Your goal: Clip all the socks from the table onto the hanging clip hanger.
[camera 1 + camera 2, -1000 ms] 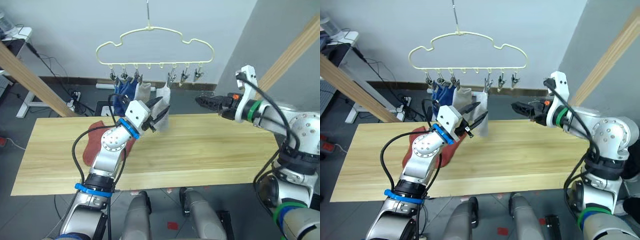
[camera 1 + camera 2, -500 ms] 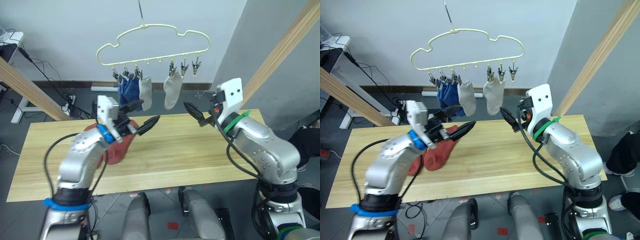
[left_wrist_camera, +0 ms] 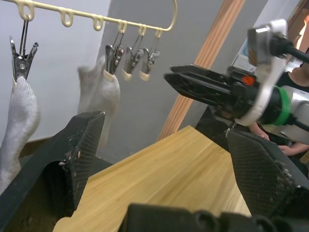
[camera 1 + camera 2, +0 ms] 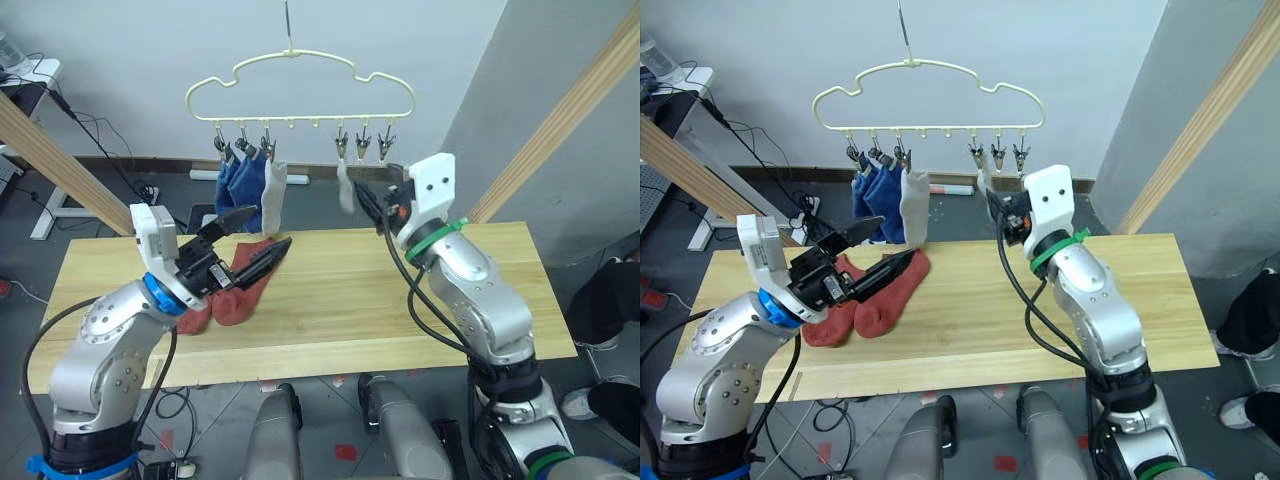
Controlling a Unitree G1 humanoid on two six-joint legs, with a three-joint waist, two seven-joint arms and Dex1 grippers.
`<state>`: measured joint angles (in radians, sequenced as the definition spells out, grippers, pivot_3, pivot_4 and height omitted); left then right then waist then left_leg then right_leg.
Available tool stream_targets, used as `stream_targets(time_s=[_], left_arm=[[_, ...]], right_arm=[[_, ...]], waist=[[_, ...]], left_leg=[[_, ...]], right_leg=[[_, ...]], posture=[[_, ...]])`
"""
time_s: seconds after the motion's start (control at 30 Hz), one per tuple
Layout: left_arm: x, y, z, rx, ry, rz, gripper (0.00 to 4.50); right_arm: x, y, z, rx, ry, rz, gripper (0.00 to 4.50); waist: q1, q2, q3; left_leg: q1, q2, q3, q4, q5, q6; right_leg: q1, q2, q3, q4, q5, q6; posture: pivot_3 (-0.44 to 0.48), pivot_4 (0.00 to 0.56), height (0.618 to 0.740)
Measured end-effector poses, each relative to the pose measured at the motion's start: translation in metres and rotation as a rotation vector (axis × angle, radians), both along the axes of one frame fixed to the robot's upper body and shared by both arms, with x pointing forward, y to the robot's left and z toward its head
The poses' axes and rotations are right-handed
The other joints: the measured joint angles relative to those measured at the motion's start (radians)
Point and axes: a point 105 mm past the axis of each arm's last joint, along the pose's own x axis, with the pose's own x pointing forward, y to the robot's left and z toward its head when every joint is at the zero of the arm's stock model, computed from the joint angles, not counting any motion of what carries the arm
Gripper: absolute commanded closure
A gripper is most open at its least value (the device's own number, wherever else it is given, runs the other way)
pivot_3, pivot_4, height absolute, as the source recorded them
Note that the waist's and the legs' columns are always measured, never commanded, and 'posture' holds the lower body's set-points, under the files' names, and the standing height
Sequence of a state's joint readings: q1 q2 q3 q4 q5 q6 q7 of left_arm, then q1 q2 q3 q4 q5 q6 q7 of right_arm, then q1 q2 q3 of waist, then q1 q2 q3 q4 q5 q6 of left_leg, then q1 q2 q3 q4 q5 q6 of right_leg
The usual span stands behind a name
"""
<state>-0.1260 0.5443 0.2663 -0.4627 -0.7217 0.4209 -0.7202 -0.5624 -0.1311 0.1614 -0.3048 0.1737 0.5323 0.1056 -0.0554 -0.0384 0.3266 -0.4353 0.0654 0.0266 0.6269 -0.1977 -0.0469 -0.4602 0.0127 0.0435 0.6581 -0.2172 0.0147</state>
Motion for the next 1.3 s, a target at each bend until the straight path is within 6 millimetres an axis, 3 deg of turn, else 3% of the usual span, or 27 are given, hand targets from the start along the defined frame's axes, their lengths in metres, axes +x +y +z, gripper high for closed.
stream_targets(time_s=[0.53, 0.6, 1.3], left_arm=[[0.001, -0.002, -0.001, 0.014, -0.006, 0.006, 0.00], [0.001, -0.002, -0.001, 0.014, -0.008, 0.006, 0.00], [0.001, -0.005, -0.004, 0.027, -0.002, 0.001, 0.00]], right_arm=[[0.021, 0.000, 0.003, 0.001, -0.034, -0.086, 1.21], [0.021, 0.001, 0.004, 0.001, -0.043, -0.086, 1.80], [0.037, 0.000, 0.008, 0.030, -0.037, -0.122, 1.80]], waist=[[0.009, 0.000, 0.000], [0.009, 0.000, 0.000], [0.023, 0.000, 0.000]], left_leg=[[0.000, -0.001, 0.001, 0.000, 0.000, 0.000], [0.000, 0.000, 0.001, 0.000, 0.000, 0.000], [0.000, -0.001, 0.001, 0.000, 0.000, 0.000]], right_leg=[[0.000, -0.001, 0.000, 0.000, 0.000, 0.000], [0.000, 0.000, 0.000, 0.000, 0.000, 0.000], [0.000, 0.000, 0.000, 0.000, 0.000, 0.000]], posture=[[0.026, 0.323, 0.740], [0.026, 0.321, 0.740], [0.029, 0.322, 0.740]])
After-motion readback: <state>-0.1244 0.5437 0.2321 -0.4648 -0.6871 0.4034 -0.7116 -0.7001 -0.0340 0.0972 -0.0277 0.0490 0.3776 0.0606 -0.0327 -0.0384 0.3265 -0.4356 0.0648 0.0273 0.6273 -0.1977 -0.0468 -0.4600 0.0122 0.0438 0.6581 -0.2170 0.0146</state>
